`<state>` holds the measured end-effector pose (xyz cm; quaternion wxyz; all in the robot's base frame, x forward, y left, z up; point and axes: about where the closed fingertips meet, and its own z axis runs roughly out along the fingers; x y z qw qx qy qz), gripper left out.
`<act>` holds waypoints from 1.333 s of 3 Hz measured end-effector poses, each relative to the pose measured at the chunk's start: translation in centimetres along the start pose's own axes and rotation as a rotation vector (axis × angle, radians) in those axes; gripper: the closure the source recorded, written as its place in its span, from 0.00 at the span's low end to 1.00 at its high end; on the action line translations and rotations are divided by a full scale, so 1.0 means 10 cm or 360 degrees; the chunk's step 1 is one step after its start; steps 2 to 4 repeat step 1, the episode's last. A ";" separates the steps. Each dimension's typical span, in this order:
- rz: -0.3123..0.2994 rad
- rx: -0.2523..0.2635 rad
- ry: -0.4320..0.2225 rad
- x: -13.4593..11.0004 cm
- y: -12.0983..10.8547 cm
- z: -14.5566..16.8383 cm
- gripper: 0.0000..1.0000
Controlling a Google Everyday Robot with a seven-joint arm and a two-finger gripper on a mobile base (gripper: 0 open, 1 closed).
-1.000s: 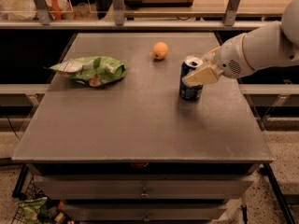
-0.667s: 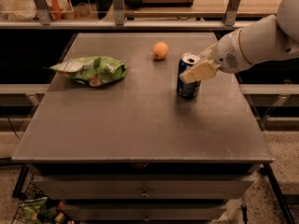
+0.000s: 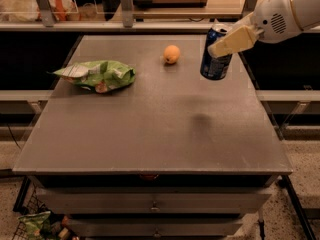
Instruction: Pick pepsi can
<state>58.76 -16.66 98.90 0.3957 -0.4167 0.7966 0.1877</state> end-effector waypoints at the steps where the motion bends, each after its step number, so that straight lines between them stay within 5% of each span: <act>1: 0.0000 0.0000 0.0000 0.00 0.00 0.00 1.00; 4: 0.0000 0.0000 0.0000 0.00 0.00 0.00 1.00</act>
Offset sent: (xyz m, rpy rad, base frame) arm 0.0000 0.0000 0.0000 0.0000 0.0000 0.0000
